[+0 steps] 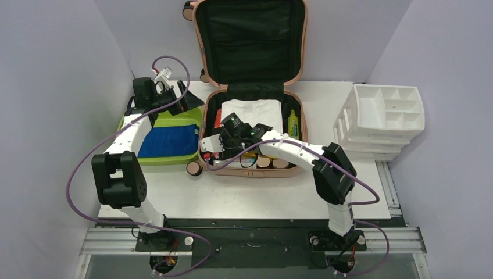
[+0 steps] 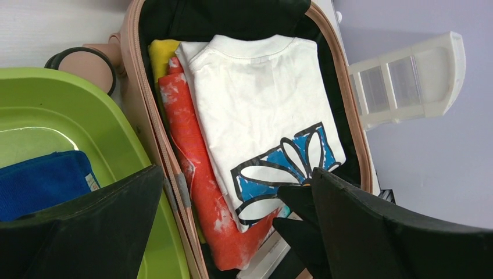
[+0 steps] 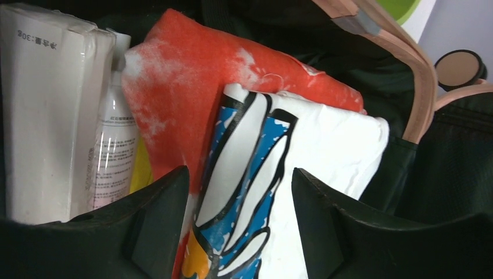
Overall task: Open, take out, and arrange the luggage
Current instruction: Pick up the clothes from the opened luggage.
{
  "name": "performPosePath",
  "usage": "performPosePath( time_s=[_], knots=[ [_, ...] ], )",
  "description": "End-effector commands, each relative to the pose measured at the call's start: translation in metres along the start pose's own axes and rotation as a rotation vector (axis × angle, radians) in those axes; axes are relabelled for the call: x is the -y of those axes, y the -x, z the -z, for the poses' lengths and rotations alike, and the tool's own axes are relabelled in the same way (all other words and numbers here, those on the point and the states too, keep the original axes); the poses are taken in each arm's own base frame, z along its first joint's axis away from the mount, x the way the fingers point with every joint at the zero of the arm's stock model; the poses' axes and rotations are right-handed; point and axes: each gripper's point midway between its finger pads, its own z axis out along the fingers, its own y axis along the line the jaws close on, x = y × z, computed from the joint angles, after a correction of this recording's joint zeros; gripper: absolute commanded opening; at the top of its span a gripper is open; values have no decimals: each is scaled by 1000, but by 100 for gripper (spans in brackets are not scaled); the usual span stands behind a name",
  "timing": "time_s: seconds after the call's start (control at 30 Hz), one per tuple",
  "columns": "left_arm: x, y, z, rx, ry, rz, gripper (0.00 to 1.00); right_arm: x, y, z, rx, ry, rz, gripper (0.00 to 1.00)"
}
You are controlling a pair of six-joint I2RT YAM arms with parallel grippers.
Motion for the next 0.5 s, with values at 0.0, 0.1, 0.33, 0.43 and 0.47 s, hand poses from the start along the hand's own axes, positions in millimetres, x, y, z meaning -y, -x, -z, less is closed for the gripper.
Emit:
performPosePath(
  time_s=[0.0,0.1,0.33,0.43,0.47],
  knots=[
    [11,15,4,51,-44,-22,96,18,8,-2,-19,-71,15,60],
    [13,15,4,59,-54,-17,96,23,5,-8,-40,-96,7,58],
    [13,13,4,60,-60,-8,96,27,6,-10,-43,-101,-1,54],
    [11,11,3,58,-61,-3,96,30,8,-10,-41,-107,-10,53],
    [11,10,3,57,-61,-1,96,34,9,-9,-36,-113,-19,53]
  ],
)
